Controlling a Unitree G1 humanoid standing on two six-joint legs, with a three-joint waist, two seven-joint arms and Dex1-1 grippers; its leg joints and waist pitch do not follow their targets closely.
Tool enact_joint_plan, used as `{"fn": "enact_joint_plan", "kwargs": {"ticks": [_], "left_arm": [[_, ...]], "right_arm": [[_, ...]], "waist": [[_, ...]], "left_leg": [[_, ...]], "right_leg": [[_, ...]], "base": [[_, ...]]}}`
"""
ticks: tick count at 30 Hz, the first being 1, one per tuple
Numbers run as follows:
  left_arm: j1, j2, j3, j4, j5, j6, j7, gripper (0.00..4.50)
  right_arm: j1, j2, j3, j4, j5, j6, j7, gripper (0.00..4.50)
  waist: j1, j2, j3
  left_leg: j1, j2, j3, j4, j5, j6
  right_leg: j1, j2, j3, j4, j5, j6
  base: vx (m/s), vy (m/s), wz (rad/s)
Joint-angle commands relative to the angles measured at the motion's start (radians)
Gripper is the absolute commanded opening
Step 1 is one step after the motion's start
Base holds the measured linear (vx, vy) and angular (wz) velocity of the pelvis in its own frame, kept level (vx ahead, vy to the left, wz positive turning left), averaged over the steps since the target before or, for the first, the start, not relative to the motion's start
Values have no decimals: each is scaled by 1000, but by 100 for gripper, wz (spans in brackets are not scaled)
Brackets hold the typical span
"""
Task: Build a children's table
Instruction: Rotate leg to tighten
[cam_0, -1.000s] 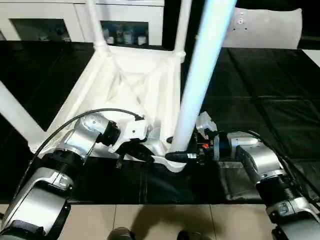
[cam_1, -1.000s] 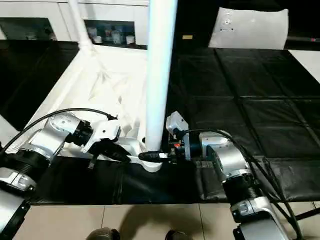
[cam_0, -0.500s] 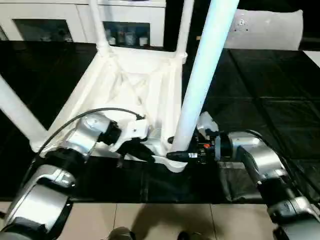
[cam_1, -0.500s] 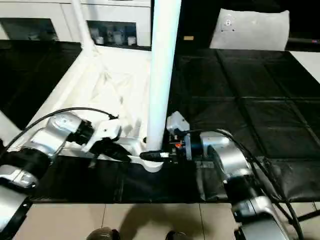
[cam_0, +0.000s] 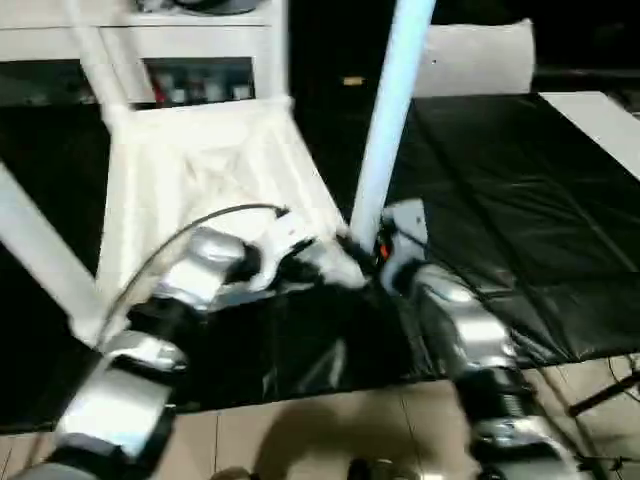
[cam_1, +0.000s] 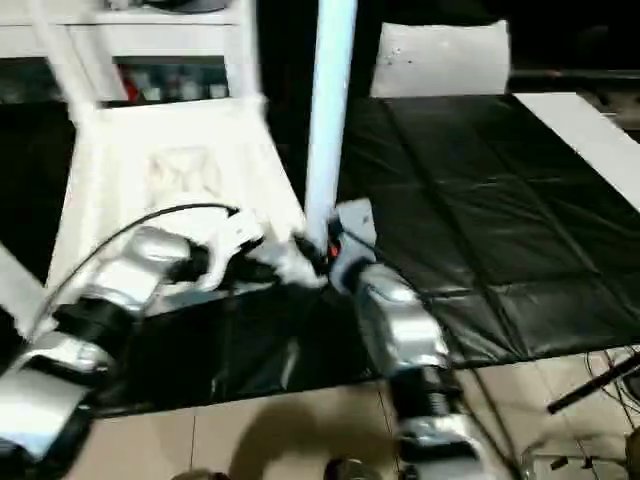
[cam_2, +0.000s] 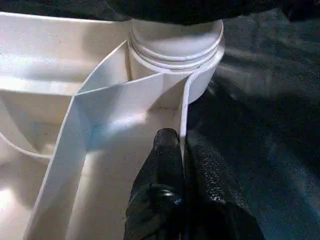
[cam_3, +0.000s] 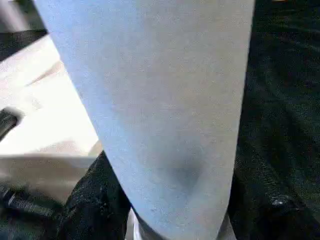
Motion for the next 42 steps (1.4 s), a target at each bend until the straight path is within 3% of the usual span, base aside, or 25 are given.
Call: {"fn": "enact_joint_plan", "kwargs": {"ticks": [1, 2, 3, 6, 9, 11, 14, 16, 18, 20, 22, 25, 28, 30, 37, 42], "left_arm": [[-50, -108, -1, -72, -45, -2, 64, 0], [-46, -109, -2, -80, -43, 3, 66, 0], [-38, -105, -8, -90, -39, 3, 55, 0], [-23, -85, -17, -98, -36, -7, 29, 0], [-6, -56, -31, -106, -33, -50, -19, 0], [11, -28, -44, -115, -32, -76, -72, 0], [25, 2, -47, -123, -40, -116, -122, 0], [46, 48, -60, -131, -59, -179, -230, 0], [54, 85, -73, -125, -63, -198, -310, 0], [54, 103, -81, -111, -60, -226, -351, 0], [49, 121, -81, -94, -69, -251, -409, 0], [41, 147, -96, -77, -67, -273, -469, 0], [32, 168, -115, -54, -62, -308, -523, 0], [27, 177, -123, -45, -61, -316, -556, 0], [4, 192, -135, -6, -52, -351, -616, 0], [-6, 196, -145, 9, -56, -365, -620, 0]], "right_arm": [[2, 125, 137, 59, 47, 46, 65, 211], [2, 125, 135, 58, 40, 35, 59, 267], [3, 121, 126, 58, 35, 19, 50, 281], [11, 90, 116, 51, 38, 1, 76, 300], [29, 45, 120, 23, 34, -25, 119, 328], [47, 6, 117, -14, 46, -38, 180, 348], [61, -49, 122, -39, 56, -48, 261, 373], [67, -138, 136, -40, 45, -81, 361, 394], [65, -204, 141, -38, 56, -108, 471, 406], [64, -235, 144, -46, 70, -113, 538, 406], [60, -279, 147, -50, 89, -124, 643, 406], [47, -327, 161, -34, 108, -150, 743, 406], [26, -369, 182, -22, 143, -142, 849, 406], [10, -389, 190, -13, 157, -124, 913, 392], [-40, -429, 214, 22, 185, -82, 1059, 345], [-50, -436, 224, 35, 192, -82, 1083, 294]], "waist": [[5, 5, -50], [5, 5, -50], [5, 4, -51], [7, 3, -54], [10, 0, -56], [12, -3, -61], [16, 0, -72], [19, 1, -81], [19, 1, -78], [27, 2, -78], [36, 4, -73], [52, 6, -68], [60, 3, -63], [63, 1, -65], [74, -3, -75], [79, -1, -75]], "left_leg": [[0, 37, -22, -84, -304, 22], [0, 37, -21, -84, -300, 25], [-3, 38, -20, -84, -286, 29], [-7, 37, -15, -81, -236, 42], [-7, 34, -11, -76, -208, 58], [-15, 34, -11, -75, -169, 73], [-20, 36, -8, -66, -58, 100], [-24, 35, -8, -56, 6, 137], [-27, 34, -4, -52, 21, 167], [-22, 39, -4, -51, 3, 175], [-20, 46, -3, -54, -33, 163], [-15, 53, -1, -57, -107, 121], [-12, 50, -2, -61, -162, 92], [-14, 49, -3, -62, -156, 84], [-18, 47, -2, -54, -72, 108], [-17, 48, -2, -54, -84, 102]], "right_leg": [[32, -89, 49, -93, -515, -103], [32, -89, 50, -92, -499, -107], [35, -89, 53, -88, -462, -117], [40, -88, 57, -78, -370, -143], [41, -87, 59, -76, -346, -157], [51, -87, 58, -69, -314, -157], [57, -83, 57, -45, -115, -204], [61, -82, 55, -25, 38, -246], [59, -79, 54, -19, 101, -273], [57, -83, 53, -21, 77, -281], [54, -81, 50, -25, 23, -279], [49, -84, 50, -37, -110, -251], [47, -87, 51, -49, -216, -223], [50, -89, 51, -51, -247, -209], [52, -84, 49, -33, -122, -236], [51, -86, 48, -34, -129, -239]], "base": [[0, 0, 0], [0, 0, 0], [0, 0, 0], [0, 0, 0], [0, 0, 0], [0, 0, 0], [0, 0, 0], [0, 0, 0], [0, 0, 0], [0, 0, 0], [0, 0, 0], [0, 0, 0], [0, 0, 0], [0, 0, 0], [0, 0, 0], [0, 0, 0]]}}
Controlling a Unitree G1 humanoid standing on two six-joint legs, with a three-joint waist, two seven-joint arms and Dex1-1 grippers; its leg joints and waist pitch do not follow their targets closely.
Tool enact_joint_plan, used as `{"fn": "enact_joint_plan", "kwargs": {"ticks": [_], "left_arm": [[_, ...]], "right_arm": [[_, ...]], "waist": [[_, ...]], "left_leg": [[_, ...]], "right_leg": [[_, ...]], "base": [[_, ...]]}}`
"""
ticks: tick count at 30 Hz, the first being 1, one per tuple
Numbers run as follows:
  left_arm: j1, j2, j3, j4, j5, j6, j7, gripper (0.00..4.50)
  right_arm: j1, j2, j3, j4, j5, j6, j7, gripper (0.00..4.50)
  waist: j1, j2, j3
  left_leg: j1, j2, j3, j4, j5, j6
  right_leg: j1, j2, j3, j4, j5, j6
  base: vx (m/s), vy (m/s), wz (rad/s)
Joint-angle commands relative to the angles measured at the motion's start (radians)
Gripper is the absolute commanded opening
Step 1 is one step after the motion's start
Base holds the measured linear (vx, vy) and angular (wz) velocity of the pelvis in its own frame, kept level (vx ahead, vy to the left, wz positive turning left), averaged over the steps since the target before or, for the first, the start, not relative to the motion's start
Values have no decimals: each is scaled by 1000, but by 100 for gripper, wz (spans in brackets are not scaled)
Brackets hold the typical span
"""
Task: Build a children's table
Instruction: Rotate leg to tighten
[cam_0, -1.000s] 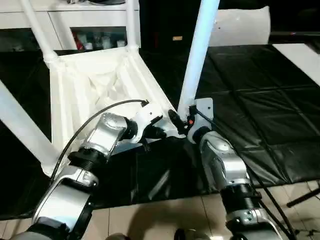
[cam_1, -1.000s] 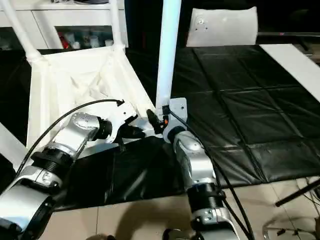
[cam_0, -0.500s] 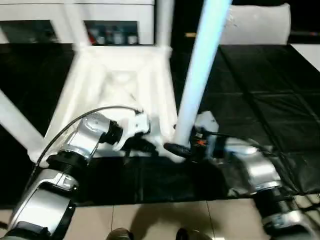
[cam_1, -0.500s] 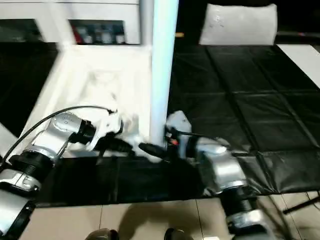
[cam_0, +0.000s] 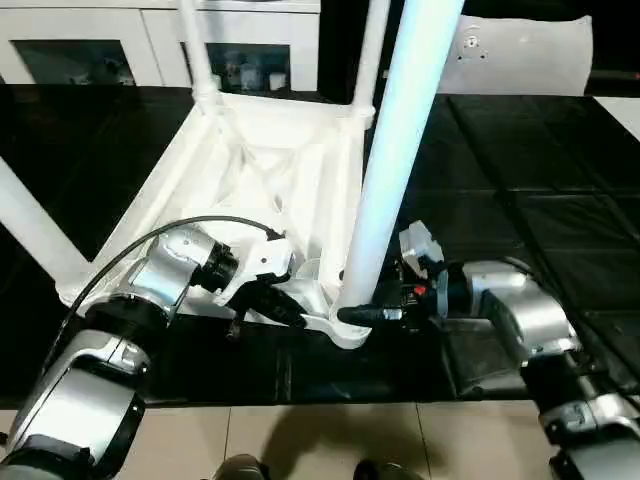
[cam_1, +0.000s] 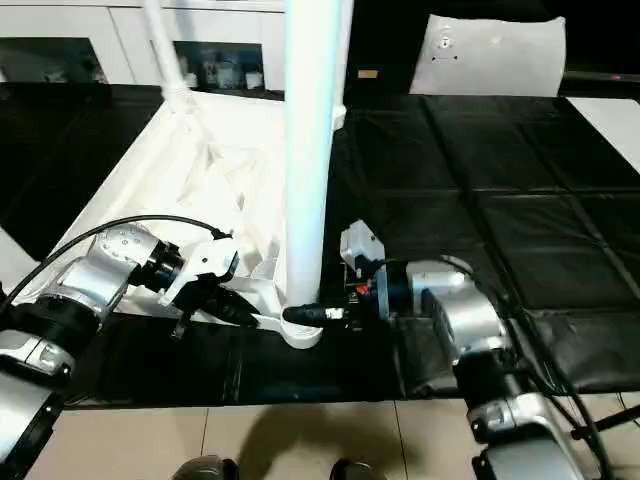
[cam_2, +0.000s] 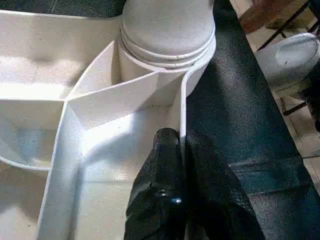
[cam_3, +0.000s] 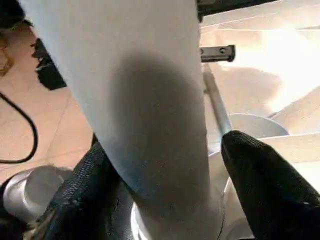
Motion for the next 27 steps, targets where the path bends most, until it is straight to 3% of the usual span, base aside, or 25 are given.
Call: {"fn": "enact_joint_plan", "kwargs": {"ticks": [1, 14, 17, 18, 20, 22, 25, 27], "left_arm": [[-22, -5, -34, 0, -1, -16, -56, 0], [-35, -14, -28, 40, 6, -29, -44, 0], [-51, -21, -44, 63, 65, -7, 77, 0], [-52, -20, -48, 65, 71, -6, 85, 0], [-62, -58, -11, 71, 43, 65, 153, 0], [-66, -92, 16, 61, 21, 122, 206, 0], [-83, -168, 66, 49, -1, 216, 348, 0], [-94, -201, 88, 47, -10, 250, 413, 0]], "right_arm": [[-11, -10, 7, 7, 16, 5, 19, 287], [14, 10, 10, -21, 41, 38, 35, 215], [65, 36, 14, -67, 46, 43, -2, 212], [68, 39, 13, -68, 45, 39, -8, 211], [81, 87, -4, -60, 25, 60, -131, 211], [87, 137, -17, -33, -12, 40, -258, 210], [86, 248, -53, 6, -68, 73, -534, 209], [79, 292, -70, 18, -78, 84, -625, 207]], "waist": [[-4, 0, -76], [-2, 3, -75], [4, 11, -75], [5, 8, -73], [5, 8, -67], [0, 8, -59], [-25, 3, -45], [-41, 3, -49]], "left_leg": [[2, 45, -3, -56, -84, 90], [3, 44, -3, -56, -98, 79], [7, 46, -4, -56, -98, 77], [6, 45, -4, -58, -111, 72], [5, 44, -5, -61, -137, 54], [8, 41, -7, -66, -180, 29], [13, 30, -20, -77, -262, -7], [10, 28, -24, -78, -264, -3]], "right_leg": [[69, -87, 50, -46, -148, -229], [70, -86, 50, -49, -163, -222], [66, -86, 51, -50, -154, -221], [67, -86, 50, -53, -173, -218], [66, -89, 50, -60, -241, -204], [64, -92, 49, -75, -376, -166], [61, -97, 40, -107, -653, -68], [66, -97, 34, -115, -672, -41]], "base": [[0, 0, 0], [0, 0, 0], [0, 0, 0], [0, 0, 0], [0, 0, 0], [0, 0, 0], [0, 0, 0], [0, 0, 0]]}}
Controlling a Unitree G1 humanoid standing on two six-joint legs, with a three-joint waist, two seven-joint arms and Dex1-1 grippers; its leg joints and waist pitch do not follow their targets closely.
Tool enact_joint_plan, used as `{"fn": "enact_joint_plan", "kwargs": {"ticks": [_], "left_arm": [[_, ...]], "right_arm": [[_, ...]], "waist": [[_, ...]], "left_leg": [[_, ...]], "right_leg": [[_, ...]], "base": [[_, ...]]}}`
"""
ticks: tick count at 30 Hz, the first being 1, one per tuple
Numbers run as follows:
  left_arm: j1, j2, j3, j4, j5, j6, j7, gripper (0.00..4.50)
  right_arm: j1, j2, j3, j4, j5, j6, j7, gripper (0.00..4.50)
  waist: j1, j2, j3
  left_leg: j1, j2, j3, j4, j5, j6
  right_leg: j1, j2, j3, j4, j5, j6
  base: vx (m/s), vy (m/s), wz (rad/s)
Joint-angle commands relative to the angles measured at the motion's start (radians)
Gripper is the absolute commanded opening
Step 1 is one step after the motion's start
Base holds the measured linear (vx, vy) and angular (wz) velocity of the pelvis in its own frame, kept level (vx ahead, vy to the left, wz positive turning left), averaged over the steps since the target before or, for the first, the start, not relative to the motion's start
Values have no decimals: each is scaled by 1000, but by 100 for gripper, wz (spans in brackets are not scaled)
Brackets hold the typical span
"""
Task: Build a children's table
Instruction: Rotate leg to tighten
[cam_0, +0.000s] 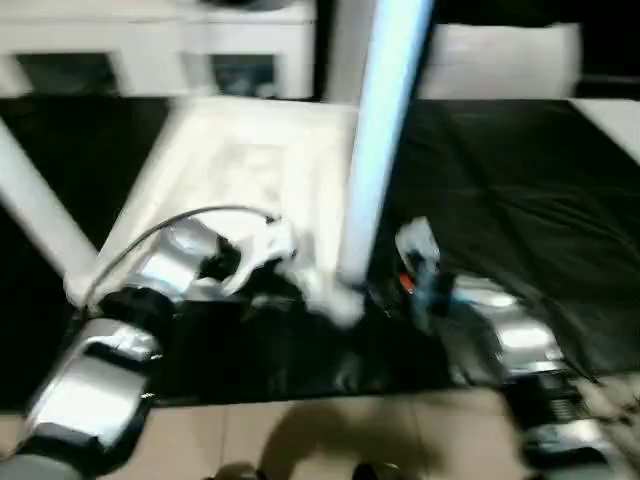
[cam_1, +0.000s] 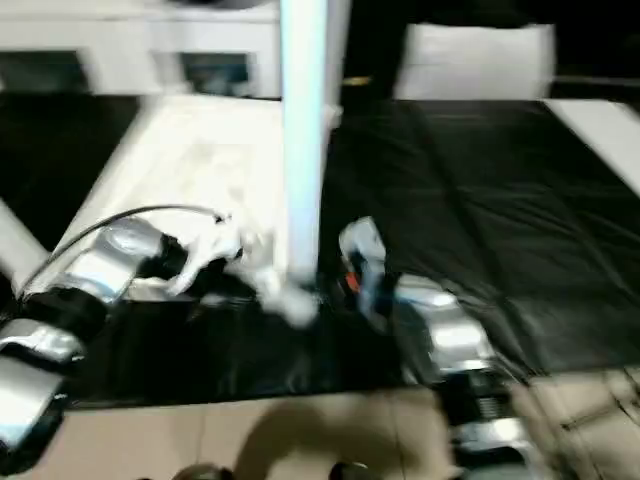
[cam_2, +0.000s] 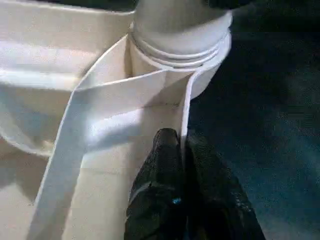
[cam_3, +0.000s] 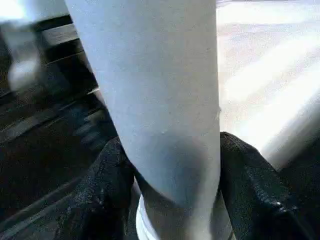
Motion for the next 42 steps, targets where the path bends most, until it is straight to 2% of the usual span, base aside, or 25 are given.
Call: {"fn": "enact_joint_plan", "kwargs": {"ticks": [1, 3, 4, 7, 11, 12, 14, 16, 17, 19, 21, 23, 24, 25, 27, 29, 31, 35, 37, 41, 42], "left_arm": [[-39, -98, 32, -29, -63, 38, 94, 0], [-63, -167, 72, -32, -70, 93, 244, 0], [-63, -167, 72, -32, -70, 93, 244, 0], [-71, -193, 86, -32, -63, 109, 311, 0], [-65, -213, 84, -56, -41, 128, 343, 0], [-61, -209, 76, -65, -30, 129, 338, 0], [-50, -194, 61, -81, -18, 127, 320, 0], [-41, -178, 53, -92, -18, 121, 296, 0], [-35, -168, 49, -99, -17, 122, 282, 0], [-28, -156, 42, -103, -14, 109, 262, 0], [11, -91, 6, -128, -9, 19, 138, 0], [17, -79, 5, -131, -10, 21, 121, 0], [19, -74, 6, -133, -11, 26, 116, 0], [23, -66, 8, -133, -17, 13, 97, 0], [30, -47, 7, -131, -27, -14, 53, 0], [34, -25, -1, -123, -29, -21, 8, 0], [39, -3, -14, -117, -46, -72, -66, 0], [49, 31, -31, -117, -59, -120, -188, 0], [53, 52, -49, -119, -63, -142, -262, 0], [51, 81, -80, -108, -49, -179, -339, 0], [50, 87, -88, -107, -48, -181, -357, 0]], "right_arm": [[-6, 93, 76, 44, -23, 59, -85, 207], [-42, 194, 49, 78, -60, 98, -312, 206], [-42, 194, 49, 78, -60, 98, -312, 206], [-61, 249, 30, 91, -74, 108, -420, 206], [-66, 306, 29, 86, -90, 68, -477, 206], [-65, 309, 27, 86, -93, 59, -481, 261], [-62, 303, 15, 82, -89, 55, -487, 275], [-55, 284, 9, 67, -79, 55, -470, 282], [-47, 269, 7, 54, -81, 54, -455, 311], [-42, 257, 0, 45, -78, 59, -445, 321], [-23, 170, -11, 6, -61, 38, -344, 334], [-20, 143, -11, 0, -59, 35, -317, 359], [-20, 132, -12, -2, -59, 34, -306, 363], [-17, 102, -4, -7, -61, 19, -266, 368], [-7, 39, 19, -25, -58, -5, -163, 402], [4, -26, 44, -47, -49, -33, -39, 407], [8, -82, 68, -60, -39, -47, 72, 424], [-3, -139, 89, -59, -6, -57, 217, 424], [-14, -166, 104, -52, 12, -75, 303, 424], [-48, -187, 108, -18, 51, -76, 411, 424], [-58, -193, 112, -12, 57, -68, 437, 407]], "waist": [[2, 1, -50], [-13, 4, -50], [-19, 3, -52], [-23, 6, -52], [-23, 5, -57], [-23, 6, -58], [-22, 3, -58], [-18, 5, -61], [-19, 4, -62], [-18, 5, -63], [-17, 4, -67], [-18, 7, -72], [-16, 6, -78], [-14, 5, -77], [-8, 5, -75], [-1, 4, -74], [5, 3, -75], [18, 2, -73], [29, 6, -73], [38, 4, -75], [40, 3, -73]], "left_leg": [[-9, 29, -25, -80, -257, 9], [-2, 28, -21, -77, -262, 20], [-2, 27, -20, -77, -254, 20], [-1, 25, -17, -76, -250, 35], [-4, 28, -14, -78, -212, 49], [-2, 29, -12, -76, -204, 53], [-6, 28, -11, -76, -185, 61], [-8, 28, -10, -75, -154, 67], [-10, 27, -10, -75, -146, 69], [-11, 30, -9, -75, -133, 71], [-13, 32, -12, -74, -125, 77], [-13, 35, -8, -69, -93, 91], [-15, 34, -8, -64, -53, 99], [-18, 33, -6, -61, -28, 115], [-18, 33, -4, -60, -45, 125], [-15, 36, -3, -60, -67, 126], [-15, 39, -5, -60, -83, 125], [-14, 43, -1, -58, -97, 119], [-11, 46, -1, -58, -103, 114], [-9, 46, -2, -58, -107, 107], [-10, 47, -1, -58, -107, 107]], "right_leg": [[52, -96, 37, -103, -651, -49], [39, -90, 40, -103, -592, -78], [39, -88, 42, -99, -565, -93], [39, -86, 45, -99, -532, -100], [44, -83, 52, -84, -398, -136], [44, -83, 54, -82, -373, -147], [49, -83, 56, -78, -345, -159], [54, -86, 56, -74, -317, -165], [55, -84, 56, -73, -306, -167], [56, -84, 56, -68, -271, -177], [62, -85, 56, -64, -245, -184], [60, -84, 59, -55, -163, -207], [63, -82, 58, -42, -83, -228], [60, -80, 57, -38, -27, -245], [61, -83, 57, -39, -29, -254], [62, -84, 57, -42, -61, -249], [62, -84, 55, -43, -87, -244], [57, -84, 54, -44, -117, -243], [55, -85, 54, -43, -132, -243], [54, -85, 53, -39, -135, -242], [53, -86, 53, -41, -137, -243]], "base": [[0, 0, 0], [0, 0, 0], [0, 0, 0], [0, 0, 0], [0, 0, 0], [0, 0, 0], [0, 0, 0], [0, 0, 0], [0, 0, 0], [0, 0, 0], [0, 0, 0], [0, 0, 0], [0, 0, 0], [0, 0, 0], [0, 0, 0], [0, 0, 0], [0, 0, 0], [0, 0, 0], [0, 0, 0], [0, 0, 0], [0, 0, 0]]}}
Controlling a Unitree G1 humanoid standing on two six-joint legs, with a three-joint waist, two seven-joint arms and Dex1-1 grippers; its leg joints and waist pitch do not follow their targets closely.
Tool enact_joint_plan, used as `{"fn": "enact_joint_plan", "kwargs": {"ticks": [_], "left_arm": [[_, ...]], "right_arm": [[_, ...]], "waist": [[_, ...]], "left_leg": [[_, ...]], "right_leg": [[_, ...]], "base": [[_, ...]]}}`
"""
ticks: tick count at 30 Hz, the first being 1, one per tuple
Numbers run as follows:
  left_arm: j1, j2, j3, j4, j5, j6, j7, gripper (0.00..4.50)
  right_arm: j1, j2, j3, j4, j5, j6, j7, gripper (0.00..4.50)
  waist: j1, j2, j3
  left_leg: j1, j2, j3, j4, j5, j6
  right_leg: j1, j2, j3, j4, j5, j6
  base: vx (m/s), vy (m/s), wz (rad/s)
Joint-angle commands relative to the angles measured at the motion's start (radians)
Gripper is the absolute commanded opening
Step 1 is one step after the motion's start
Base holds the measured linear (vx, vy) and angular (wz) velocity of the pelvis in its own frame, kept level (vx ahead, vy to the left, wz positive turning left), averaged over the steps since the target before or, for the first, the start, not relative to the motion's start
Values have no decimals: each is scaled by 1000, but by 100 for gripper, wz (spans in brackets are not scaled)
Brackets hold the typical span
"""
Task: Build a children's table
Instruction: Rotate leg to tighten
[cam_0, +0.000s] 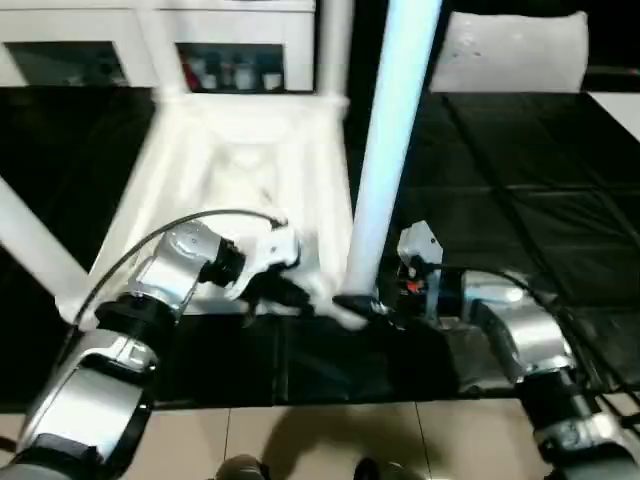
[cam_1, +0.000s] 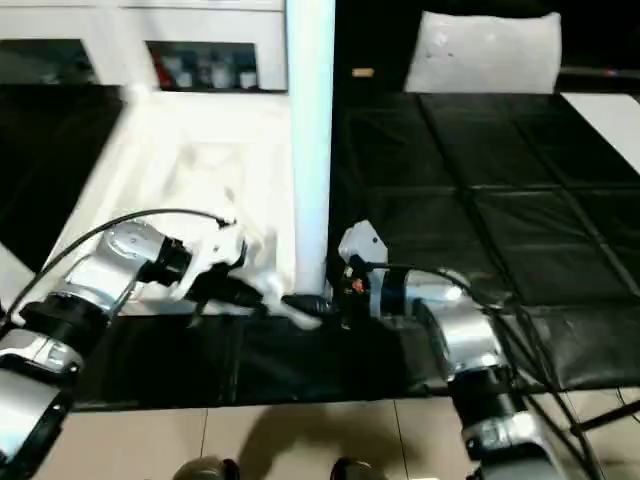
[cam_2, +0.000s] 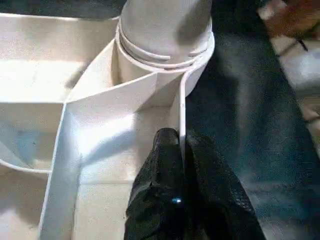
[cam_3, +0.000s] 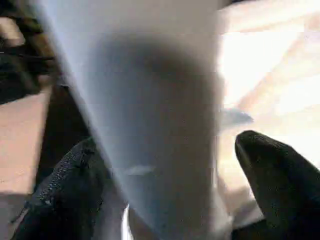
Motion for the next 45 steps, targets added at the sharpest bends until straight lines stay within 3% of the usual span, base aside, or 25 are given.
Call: {"fn": "enact_joint_plan", "kwargs": {"ticks": [1, 4, 13, 26, 30, 33, 37, 39, 40, 42, 45], "left_arm": [[-10, -4, -48, -10, -8, -28, -93, 0], [-15, 3, -59, -3, -3, -41, -110, 0], [-35, 19, -94, 24, -1, -73, -113, 0], [-50, 19, -103, 53, 3, -89, -113, 0], [-67, -33, -42, 62, -13, 28, 21, 0], [-73, -65, -15, 50, -27, 85, 92, 0], [-75, -118, 26, 19, -50, 171, 196, 0], [-82, -181, 70, -7, -65, 250, 323, 0], [-87, -202, 84, -11, -65, 271, 369, 0], [-93, -225, 100, -13, -66, 294, 421, 0], [-112, -291, 140, -13, -57, 331, 578, 0]], "right_arm": [[-20, -19, 7, 8, 19, 3, 61, 407], [-35, -31, 18, 20, 26, 9, 109, 393], [-78, -52, 68, 64, 29, 27, 234, 321], [-83, -46, 76, 73, 32, 41, 267, 217], [-23, 9, 67, -10, 37, 123, 137, 210], [11, 67, 60, -33, 10, 139, 2, 208], [48, 154, 57, -54, -30, 164, -169, 207], [59, 263, 38, -60, -61, 198, -364, 204], [60, 299, 30, -56, -68, 210, -426, 204], [56, 336, 19, -42, -82, 215, -501, 202], [35, 432, -13, 23, -129, 205, -720, 202]], "waist": [[-6, 0, -73], [-4, -5, -74], [-2, -3, -75], [4, -1, -77], [7, 1, -72], [4, -2, -65], [-15, -4, -55], [-27, 1, -48], [-38, -2, -48], [-49, -2, -50], [-62, -1, -50]], "left_leg": [[4, 47, -1, -56, -104, 96], [2, 44, -2, -55, -95, 95], [1, 43, -2, -53, -80, 96], [2, 43, -2, -52, -73, 97], [3, 45, -4, -55, -89, 81], [2, 40, -5, -60, -132, 49], [5, 31, -11, -68, -186, 22], [10, 29, -13, -71, -217, 13], [7, 26, -18, -73, -239, 6], [12, 23, -18, -73, -240, 6], [17, 20, -17, -71, -247, 20]], "right_leg": [[69, -86, 53, -46, -145, -234], [71, -86, 52, -45, -152, -226], [70, -85, 50, -45, -164, -218], [72, -85, 49, -42, -133, -230], [71, -86, 48, -48, -170, -222], [70, -90, 49, -66, -329, -167], [66, -91, 46, -90, -528, -92], [57, -89, 44, -102, -597, -67], [62, -90, 38, -105, -638, -54], [60, -90, 36, -115, -654, -36], [52, -86, 38, -116, -635, -48]], "base": [[0, 0, 0], [0, 0, 0], [0, 0, 0], [0, 0, 0], [0, 0, 0], [0, 0, 0], [0, 0, 0], [0, 0, 0], [0, 0, 0], [0, 0, 0], [0, 0, 0]]}}
